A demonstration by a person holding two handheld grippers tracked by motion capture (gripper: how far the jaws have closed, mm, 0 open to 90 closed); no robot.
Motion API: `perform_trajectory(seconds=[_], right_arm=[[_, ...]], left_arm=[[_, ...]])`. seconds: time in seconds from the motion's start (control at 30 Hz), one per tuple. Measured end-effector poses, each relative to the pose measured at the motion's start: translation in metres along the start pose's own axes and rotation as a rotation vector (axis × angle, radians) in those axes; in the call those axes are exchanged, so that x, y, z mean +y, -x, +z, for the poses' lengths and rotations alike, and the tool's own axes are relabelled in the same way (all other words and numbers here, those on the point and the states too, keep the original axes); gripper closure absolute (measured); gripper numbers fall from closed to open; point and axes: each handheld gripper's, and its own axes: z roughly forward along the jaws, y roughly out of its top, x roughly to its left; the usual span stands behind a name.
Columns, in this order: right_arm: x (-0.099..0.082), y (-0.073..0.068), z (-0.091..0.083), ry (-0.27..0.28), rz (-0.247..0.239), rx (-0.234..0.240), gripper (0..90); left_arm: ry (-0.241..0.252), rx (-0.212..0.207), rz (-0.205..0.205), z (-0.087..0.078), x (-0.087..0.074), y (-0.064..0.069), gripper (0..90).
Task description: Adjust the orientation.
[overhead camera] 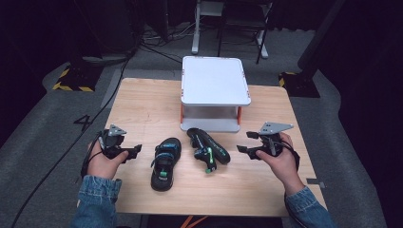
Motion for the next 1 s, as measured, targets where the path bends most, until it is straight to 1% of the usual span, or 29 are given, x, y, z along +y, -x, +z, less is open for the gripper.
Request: perform_trajectory(seconds=[0.17, 0.23, 0.33, 0.37, 0.4, 0.43, 0.47, 0.5, 0.53, 0.57, 0.63, 0.7, 0.73, 0.77, 0.8, 0.87, 0.9, 0.97, 1.0], right_arm=[[0.008, -0.016, 0.015, -0.024, -0.047, 0.044, 28.0], [0.01, -0.022, 0.023, -0.04, -0.064, 0.056, 27.9], [0.009, -0.028, 0.032, -0.058, -0.083, 0.068, 27.9], [0.009, -0.031, 0.036, -0.07, -0.094, 0.071, 28.0], [0.009, -0.031, 0.036, -0.07, -0.094, 0.071, 28.0], [0.009, -0.037, 0.041, -0.06, -0.116, 0.069, 30.0], [0.011, -0.04, 0.041, -0.049, -0.127, 0.07, 31.5], [0.012, -0.042, 0.042, -0.044, -0.133, 0.077, 34.5], [0.014, -0.045, 0.043, -0.039, -0.145, 0.09, 39.9], [0.016, -0.049, 0.045, -0.035, -0.162, 0.103, 43.0], [0.019, -0.055, 0.05, -0.045, -0.177, 0.119, 43.4], [0.021, -0.06, 0.058, -0.05, -0.182, 0.132, 45.1], [0.022, -0.062, 0.062, -0.056, -0.191, 0.132, 45.9], [0.022, -0.062, 0.062, -0.056, -0.191, 0.132, 45.9], [0.023, -0.066, 0.071, -0.067, -0.208, 0.137, 48.0], [0.024, -0.069, 0.076, -0.075, -0.22, 0.138, 50.5], [0.024, -0.069, 0.076, -0.075, -0.22, 0.138, 50.5], [0.026, -0.07, 0.082, -0.072, -0.224, 0.136, 53.5], [0.027, -0.071, 0.085, -0.066, -0.244, 0.126, 62.8]], left_arm=[[-0.014, 0.003, -0.012, 0.002, -0.005, -0.004, 23.0], [-0.018, 0.003, -0.01, 0.002, -0.006, -0.004, 23.0], [-0.024, -0.001, -0.013, 0.004, -0.008, -0.004, 23.0], [-0.026, -0.004, -0.008, 0.004, -0.008, -0.004, 23.0], [-0.026, -0.004, -0.008, 0.004, -0.008, -0.004, 23.0], [-0.026, -0.003, -0.006, 0.005, -0.008, -0.004, 23.0], [-0.027, -0.004, -0.003, 0.005, -0.008, -0.003, 23.0], [-0.028, -0.005, -0.004, 0.005, -0.008, -0.002, 23.0], [-0.029, -0.005, -0.003, 0.006, -0.008, -0.002, 23.0], [-0.03, -0.006, -0.001, 0.006, -0.008, -0.002, 23.0], [-0.03, -0.009, -0.006, 0.006, -0.009, -0.001, 23.0], [-0.028, -0.008, 0.0, 0.004, -0.01, -0.001, 23.1], [-0.026, -0.011, -0.005, 0.003, -0.012, 0.0, 23.1], [-0.026, -0.011, -0.005, 0.003, -0.012, 0.0, 23.2], [-0.026, -0.009, -0.004, 0.001, -0.015, -0.001, 23.2], [-0.027, -0.006, -0.014, -0.002, -0.02, -0.001, 23.3], [-0.027, -0.006, -0.014, -0.002, -0.02, -0.001, 23.3], [-0.034, 0.006, -0.02, -0.005, -0.025, -0.002, 23.3], [-0.035, 0.012, -0.027, -0.007, -0.029, -0.003, 23.4]])
